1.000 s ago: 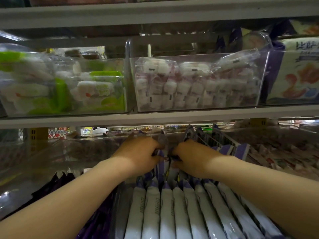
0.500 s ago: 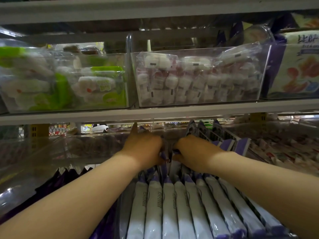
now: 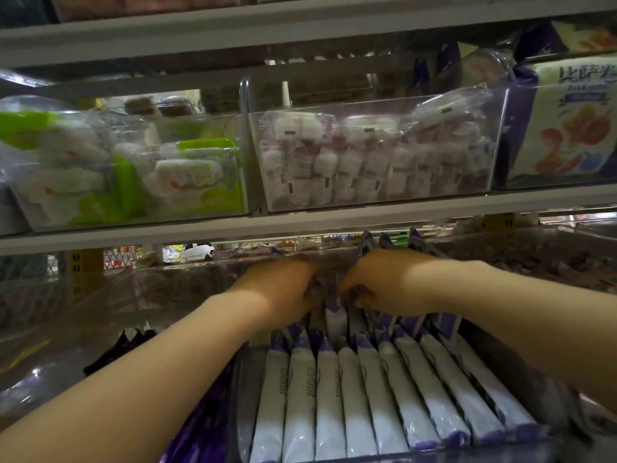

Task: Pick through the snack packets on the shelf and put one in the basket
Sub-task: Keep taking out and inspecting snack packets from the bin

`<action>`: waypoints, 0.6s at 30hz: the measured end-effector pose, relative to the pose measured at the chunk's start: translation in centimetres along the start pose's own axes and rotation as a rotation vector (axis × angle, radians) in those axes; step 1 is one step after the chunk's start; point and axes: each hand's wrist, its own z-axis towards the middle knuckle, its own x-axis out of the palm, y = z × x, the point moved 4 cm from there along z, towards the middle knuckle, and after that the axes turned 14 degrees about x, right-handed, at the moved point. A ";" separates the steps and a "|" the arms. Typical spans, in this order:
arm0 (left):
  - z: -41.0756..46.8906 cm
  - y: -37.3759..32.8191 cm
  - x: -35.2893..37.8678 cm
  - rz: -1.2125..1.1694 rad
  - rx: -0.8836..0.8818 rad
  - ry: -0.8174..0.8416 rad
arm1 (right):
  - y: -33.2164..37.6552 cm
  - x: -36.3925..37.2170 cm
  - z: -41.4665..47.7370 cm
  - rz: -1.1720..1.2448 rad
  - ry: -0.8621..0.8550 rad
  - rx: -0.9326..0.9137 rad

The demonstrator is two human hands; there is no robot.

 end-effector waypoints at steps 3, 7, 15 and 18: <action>-0.6 -1.0 0.3 0.060 0.099 -0.021 | -1.8 -0.2 -0.3 -0.160 -0.045 0.065; -0.7 -1.3 0.8 0.179 0.089 0.130 | -3.5 0.8 -0.8 -0.195 -0.089 0.133; -0.7 -1.4 0.2 0.107 0.076 0.089 | -3.4 -0.2 -0.6 -0.202 -0.222 0.161; -0.9 -1.5 -0.4 0.109 0.071 0.024 | -3.4 -0.1 -1.3 -0.173 -0.282 0.157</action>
